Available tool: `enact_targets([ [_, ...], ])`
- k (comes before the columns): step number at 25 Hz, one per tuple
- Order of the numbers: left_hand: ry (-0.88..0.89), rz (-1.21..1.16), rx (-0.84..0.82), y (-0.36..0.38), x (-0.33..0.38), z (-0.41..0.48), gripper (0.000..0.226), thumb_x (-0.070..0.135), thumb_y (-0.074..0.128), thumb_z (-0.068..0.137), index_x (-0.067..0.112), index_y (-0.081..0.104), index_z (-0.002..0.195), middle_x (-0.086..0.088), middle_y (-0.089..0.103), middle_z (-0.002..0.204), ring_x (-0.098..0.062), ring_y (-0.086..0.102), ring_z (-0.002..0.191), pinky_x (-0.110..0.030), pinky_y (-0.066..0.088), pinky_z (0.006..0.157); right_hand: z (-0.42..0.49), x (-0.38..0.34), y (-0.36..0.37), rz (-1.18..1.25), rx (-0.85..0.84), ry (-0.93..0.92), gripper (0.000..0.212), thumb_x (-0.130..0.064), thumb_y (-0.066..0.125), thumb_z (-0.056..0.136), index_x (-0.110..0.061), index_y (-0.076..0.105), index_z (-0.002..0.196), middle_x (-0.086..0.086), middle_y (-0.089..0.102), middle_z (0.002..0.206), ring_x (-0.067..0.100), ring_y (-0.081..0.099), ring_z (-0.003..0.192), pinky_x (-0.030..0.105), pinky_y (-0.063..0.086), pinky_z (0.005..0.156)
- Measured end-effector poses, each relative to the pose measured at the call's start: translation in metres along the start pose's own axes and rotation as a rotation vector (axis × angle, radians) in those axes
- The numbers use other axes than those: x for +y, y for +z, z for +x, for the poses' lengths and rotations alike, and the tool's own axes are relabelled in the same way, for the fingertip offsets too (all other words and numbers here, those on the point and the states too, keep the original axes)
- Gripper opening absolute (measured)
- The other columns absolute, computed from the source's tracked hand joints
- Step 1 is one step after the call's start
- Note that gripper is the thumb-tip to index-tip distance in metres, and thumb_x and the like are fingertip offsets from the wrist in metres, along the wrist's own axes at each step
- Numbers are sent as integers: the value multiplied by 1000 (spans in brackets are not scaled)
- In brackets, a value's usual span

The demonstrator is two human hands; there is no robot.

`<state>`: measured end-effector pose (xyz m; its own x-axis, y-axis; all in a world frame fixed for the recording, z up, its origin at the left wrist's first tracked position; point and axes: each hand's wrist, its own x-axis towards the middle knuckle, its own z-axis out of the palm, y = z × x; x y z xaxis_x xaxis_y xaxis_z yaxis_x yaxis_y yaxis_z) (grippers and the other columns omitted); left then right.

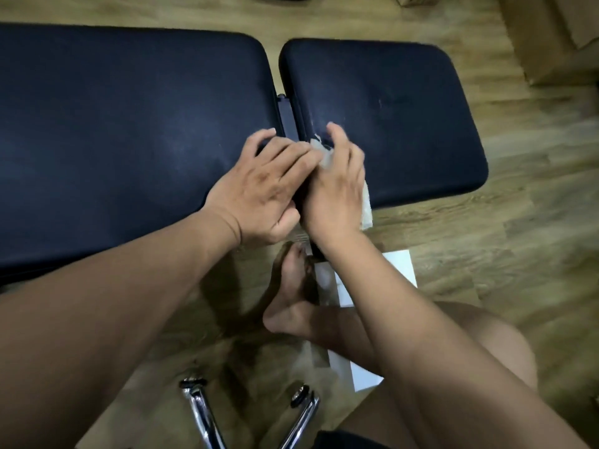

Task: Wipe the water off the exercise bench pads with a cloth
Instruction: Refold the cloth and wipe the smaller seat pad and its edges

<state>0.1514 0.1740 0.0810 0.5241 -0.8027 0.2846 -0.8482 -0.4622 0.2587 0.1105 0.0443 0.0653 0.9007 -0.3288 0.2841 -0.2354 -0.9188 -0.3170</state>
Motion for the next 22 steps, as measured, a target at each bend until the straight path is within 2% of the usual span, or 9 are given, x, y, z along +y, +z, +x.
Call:
enact_targets([
  [1,-2,-9,-3,0,1,1,79,31,45,66,1,45,138,-17,50,140,-39,52,115,-57,28,109,6,-2,-1,54,102,45,30,-15,57,86,-21,54,115,9,51,128,29,47,108,41,42,89],
  [3,-17,-26,-16,-2,2,1,85,31,45,65,2,40,145,-16,41,151,-38,51,119,-56,28,110,12,-6,-1,-50,148,80,9,-21,56,87,-23,61,95,2,54,111,25,48,94,39,40,78],
  [6,-21,-14,-33,-1,1,0,87,31,46,65,2,38,146,-14,38,154,-36,50,121,-56,27,110,11,-4,2,-164,56,67,11,-22,54,87,-22,63,93,0,54,98,25,48,89,38,35,70],
  [10,-38,1,-52,-2,1,2,83,31,46,66,1,41,143,-16,46,145,-36,50,122,-55,25,113,16,9,-8,-276,-54,-186,10,-14,58,77,-14,62,86,4,56,85,30,49,78,36,24,63],
  [13,-24,38,-71,2,0,1,79,33,45,68,1,43,140,-16,52,137,-35,52,118,-55,26,112,6,25,-21,-222,-119,-359,16,-23,64,71,-13,63,84,6,54,81,31,49,73,33,25,63],
  [17,-21,75,-80,5,-1,2,76,33,44,70,1,45,140,-14,54,133,-34,52,116,-54,27,112,0,47,-36,-74,-139,-494,12,-29,66,80,-17,66,80,5,51,76,26,47,70,35,30,61],
  [19,-19,80,-96,4,-1,3,76,34,44,71,2,45,140,-14,55,132,-34,51,116,-54,27,112,-3,47,-38,-91,-114,-577,9,-26,66,83,-18,68,82,6,50,73,27,47,67,36,30,59],
  [21,-18,84,-112,5,0,2,76,34,43,71,2,44,140,-14,54,132,-34,51,117,-54,26,112,-14,65,-40,-154,-165,-711,6,-20,65,85,-17,67,80,6,48,70,27,44,64,36,28,57],
  [22,-18,90,-115,5,0,2,76,34,43,71,2,44,140,-14,54,132,-34,51,117,-53,26,113,-19,84,-45,-190,-211,-718,8,-16,66,84,-16,64,76,6,47,70,26,42,64,35,26,57],
])
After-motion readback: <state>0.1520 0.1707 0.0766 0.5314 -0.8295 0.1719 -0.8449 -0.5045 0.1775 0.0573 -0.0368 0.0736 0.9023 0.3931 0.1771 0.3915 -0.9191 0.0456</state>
